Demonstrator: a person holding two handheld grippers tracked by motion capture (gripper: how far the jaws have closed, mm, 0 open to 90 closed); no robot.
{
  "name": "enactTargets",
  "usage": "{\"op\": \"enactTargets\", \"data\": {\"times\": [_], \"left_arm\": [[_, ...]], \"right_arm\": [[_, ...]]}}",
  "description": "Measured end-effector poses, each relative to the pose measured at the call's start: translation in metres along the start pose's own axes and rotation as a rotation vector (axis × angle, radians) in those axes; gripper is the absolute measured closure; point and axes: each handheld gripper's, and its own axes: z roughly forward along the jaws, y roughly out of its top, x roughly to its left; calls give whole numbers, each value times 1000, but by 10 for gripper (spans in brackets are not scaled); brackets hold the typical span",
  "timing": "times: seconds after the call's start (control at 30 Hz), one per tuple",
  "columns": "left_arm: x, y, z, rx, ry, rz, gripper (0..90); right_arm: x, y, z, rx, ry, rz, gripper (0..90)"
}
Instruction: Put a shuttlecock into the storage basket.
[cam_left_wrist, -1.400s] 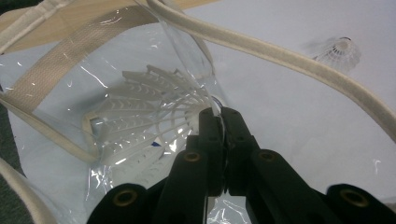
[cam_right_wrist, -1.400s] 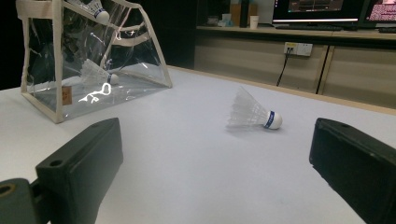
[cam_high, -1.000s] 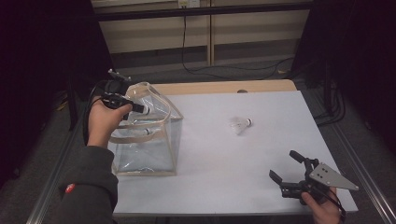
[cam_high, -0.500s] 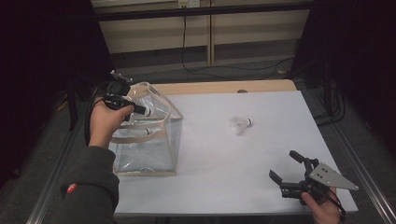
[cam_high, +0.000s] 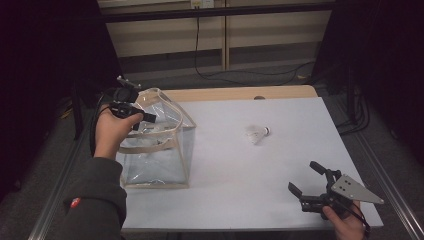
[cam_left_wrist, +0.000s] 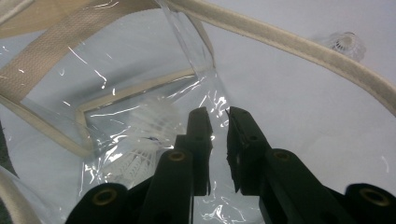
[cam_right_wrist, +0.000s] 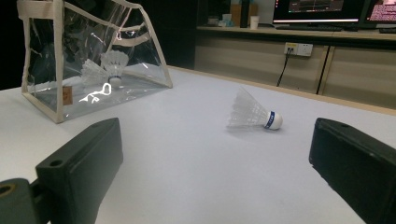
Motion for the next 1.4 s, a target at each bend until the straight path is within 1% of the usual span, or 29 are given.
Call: {"op": "enactTargets", "data": {"times": [0.13, 0.17, 0.2, 0.27, 0.33, 0.37, 0.43, 0.5, 0.57, 0.6, 0.7, 0.77, 0.8, 0.87, 0.9, 0.97, 1.03, 1.1, 1.2, 1.3, 1.4], "left_arm": [[1, -1, -3, -14, 1, -1, 751], [1, -1, -4, -9, -6, 0, 751], [1, -1, -5, -15, -5, -3, 746], [2, -2, -6, -14, -10, 0, 709], [1, -2, -7, -25, -9, -4, 695], [1, -2, -8, -28, -7, -1, 672], [0, -2, -10, -31, -16, 1, 651], [-2, -2, -12, -35, -14, 3, 606], [-3, -1, -14, -33, -30, 3, 584], [-4, -1, -15, -41, -31, -4, 563], [-7, 1, -18, -49, -34, 2, 520], [-8, 1, -20, -48, -46, 3, 494], [-10, 1, -21, -48, -49, 7, 470], [-14, 1, -21, -47, -56, 15, 464], [-16, 1, -21, -48, -62, 26, 457], [-19, 2, -22, -54, -68, 28, 416], [-24, 3, -23, -63, -76, 44, 388], [-27, 3, -24, -64, -75, 56, 384], [-32, 5, -26, -79, -96, 48, 324], [-38, 6, -29, -94, -112, 61, 295], [-43, 7, -30, -101, -132, 57, 259]], "right_arm": [[0, 0, 0, 0, 0, -1, 25], [0, 0, 0, 0, 0, -2, 25], [0, 0, 0, 0, 0, -2, 25], [0, 0, 0, 1, -1, -1, 26], [0, 0, 0, 0, -1, 0, 25], [0, 0, 0, 1, -2, -2, 26], [0, 0, 0, 1, 0, -3, 26], [0, 0, 0, 2, 0, -3, 26], [0, 0, 0, 1, -1, -4, 25], [0, 0, 0, 1, -2, -6, 25], [0, 0, 0, 0, -1, -7, 25], [0, 0, 0, 0, -3, -2, 26], [0, 0, 0, 1, -1, -5, 25], [0, 0, 0, 0, -1, -8, 25], [0, 0, 0, 0, -1, -8, 25], [0, 0, 0, 0, -1, -7, 25], [0, 0, 0, -2, -2, -3, 25], [0, 0, 0, 0, -2, -9, 25], [0, 0, 0, 3, 0, -10, 25], [0, 0, 0, 2, -1, -9, 25], [0, 0, 0, 0, -1, -9, 25]]}}
